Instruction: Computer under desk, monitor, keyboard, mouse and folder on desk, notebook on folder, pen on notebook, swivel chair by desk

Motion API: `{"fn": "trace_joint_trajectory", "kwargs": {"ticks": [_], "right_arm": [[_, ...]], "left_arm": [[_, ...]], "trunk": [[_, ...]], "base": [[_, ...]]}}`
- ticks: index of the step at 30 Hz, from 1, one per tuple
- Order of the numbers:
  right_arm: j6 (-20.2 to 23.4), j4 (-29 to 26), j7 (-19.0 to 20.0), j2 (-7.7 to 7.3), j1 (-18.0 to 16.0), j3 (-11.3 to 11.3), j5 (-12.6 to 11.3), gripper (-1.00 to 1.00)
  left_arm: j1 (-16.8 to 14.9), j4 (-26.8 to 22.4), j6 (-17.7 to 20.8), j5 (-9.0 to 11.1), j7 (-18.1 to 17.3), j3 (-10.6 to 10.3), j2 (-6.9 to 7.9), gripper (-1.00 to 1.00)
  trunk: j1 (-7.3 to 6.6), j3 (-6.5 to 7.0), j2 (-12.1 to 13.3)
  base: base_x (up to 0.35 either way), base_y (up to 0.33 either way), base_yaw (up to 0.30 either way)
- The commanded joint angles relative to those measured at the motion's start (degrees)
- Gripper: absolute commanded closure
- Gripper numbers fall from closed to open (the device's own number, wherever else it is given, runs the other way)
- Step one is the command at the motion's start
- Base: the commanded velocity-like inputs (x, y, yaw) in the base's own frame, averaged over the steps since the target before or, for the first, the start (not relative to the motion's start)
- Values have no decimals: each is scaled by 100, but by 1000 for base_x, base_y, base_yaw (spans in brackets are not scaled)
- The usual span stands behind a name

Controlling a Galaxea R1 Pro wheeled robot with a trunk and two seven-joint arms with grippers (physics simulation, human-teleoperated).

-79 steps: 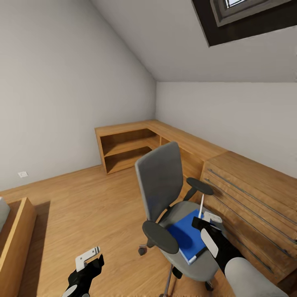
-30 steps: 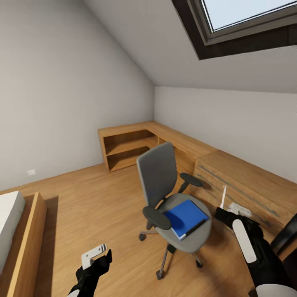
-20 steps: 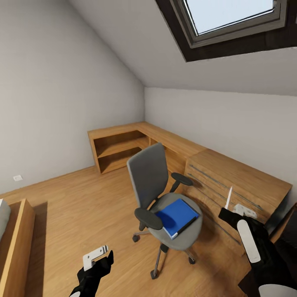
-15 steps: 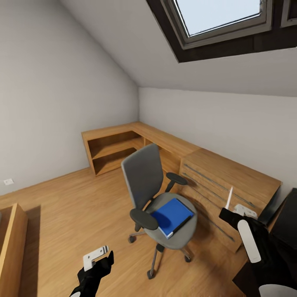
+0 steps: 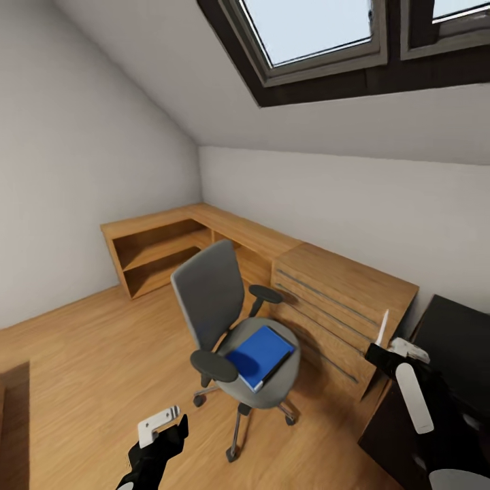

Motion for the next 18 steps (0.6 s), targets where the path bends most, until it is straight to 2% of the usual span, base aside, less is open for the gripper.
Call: {"fn": "trace_joint_trajectory", "kwargs": {"ticks": [1,5,11,18], "right_arm": [[12,-5,-36,0,-5,-1,-73,100],[12,-5,-35,0,-5,-3,-74,100],[34,-7,-34,0,-5,-3,-68,100],[38,-14,-27,-8,-4,-38,-66,100]], "left_arm": [[-1,-10,17,29,38,-9,5,-100],[-1,-6,17,29,38,-9,5,-100],[-1,-5,7,23,38,-9,5,-100],[-1,-5,-9,20,45,-64,5,-100]], "trunk": [[-21,12,36],[-109,84,197],[-241,192,437],[-395,317,718]], "base": [[0,0,-264],[0,0,-202],[0,0,-75],[0,0,-225]]}}
